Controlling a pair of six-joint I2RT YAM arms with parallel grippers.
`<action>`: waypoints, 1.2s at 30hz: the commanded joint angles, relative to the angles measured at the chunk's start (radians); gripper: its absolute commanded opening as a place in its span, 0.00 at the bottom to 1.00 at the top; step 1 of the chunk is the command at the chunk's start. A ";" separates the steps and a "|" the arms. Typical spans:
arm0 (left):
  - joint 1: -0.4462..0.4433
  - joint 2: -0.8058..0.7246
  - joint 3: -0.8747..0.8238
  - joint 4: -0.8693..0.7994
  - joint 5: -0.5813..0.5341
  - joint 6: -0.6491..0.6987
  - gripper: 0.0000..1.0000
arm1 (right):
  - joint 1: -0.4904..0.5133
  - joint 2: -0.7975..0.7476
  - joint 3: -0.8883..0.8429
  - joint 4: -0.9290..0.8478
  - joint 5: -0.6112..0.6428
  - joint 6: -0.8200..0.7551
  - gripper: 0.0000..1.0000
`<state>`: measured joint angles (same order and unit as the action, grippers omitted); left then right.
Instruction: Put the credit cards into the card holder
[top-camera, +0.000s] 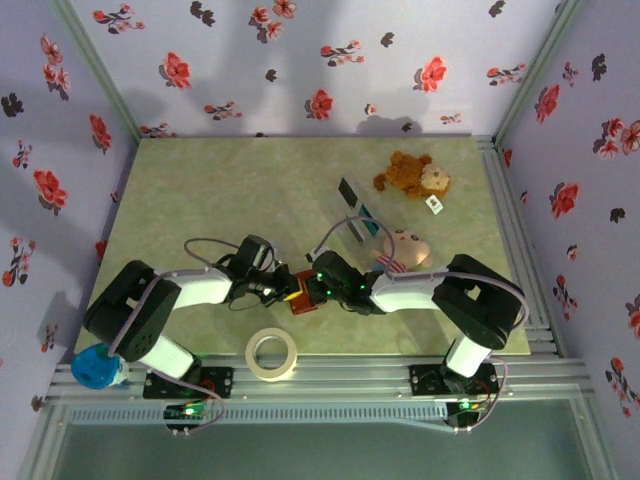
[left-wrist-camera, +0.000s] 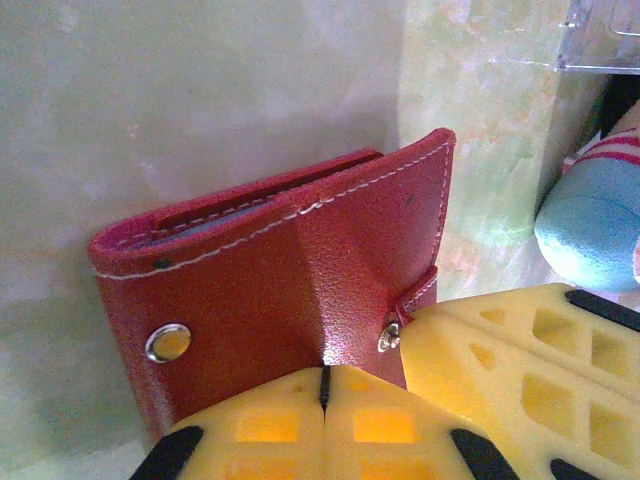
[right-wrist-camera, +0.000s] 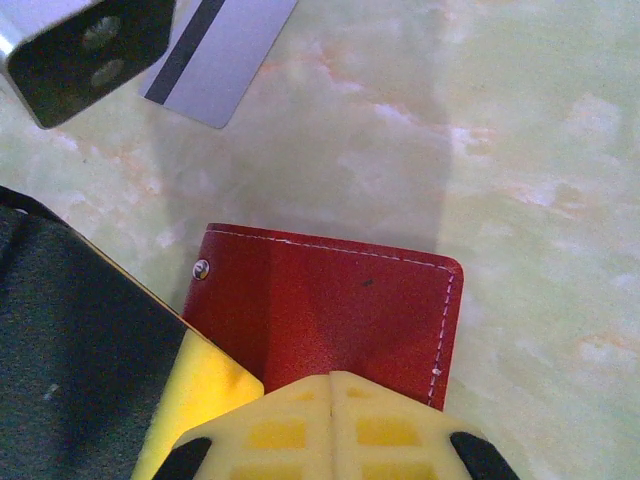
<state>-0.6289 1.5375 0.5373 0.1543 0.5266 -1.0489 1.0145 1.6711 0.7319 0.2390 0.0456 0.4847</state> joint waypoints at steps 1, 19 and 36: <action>-0.014 0.039 -0.048 -0.124 -0.115 -0.025 0.00 | 0.009 0.014 -0.012 0.051 -0.058 -0.026 0.00; -0.019 0.059 -0.065 -0.075 -0.115 -0.066 0.00 | 0.009 0.041 0.007 0.044 -0.146 -0.047 0.00; 0.001 0.075 -0.095 -0.031 -0.138 -0.099 0.00 | 0.009 0.032 -0.097 0.032 -0.187 -0.142 0.00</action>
<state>-0.6285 1.5368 0.4950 0.2382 0.5209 -1.1240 1.0012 1.6783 0.6861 0.3340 -0.0330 0.3729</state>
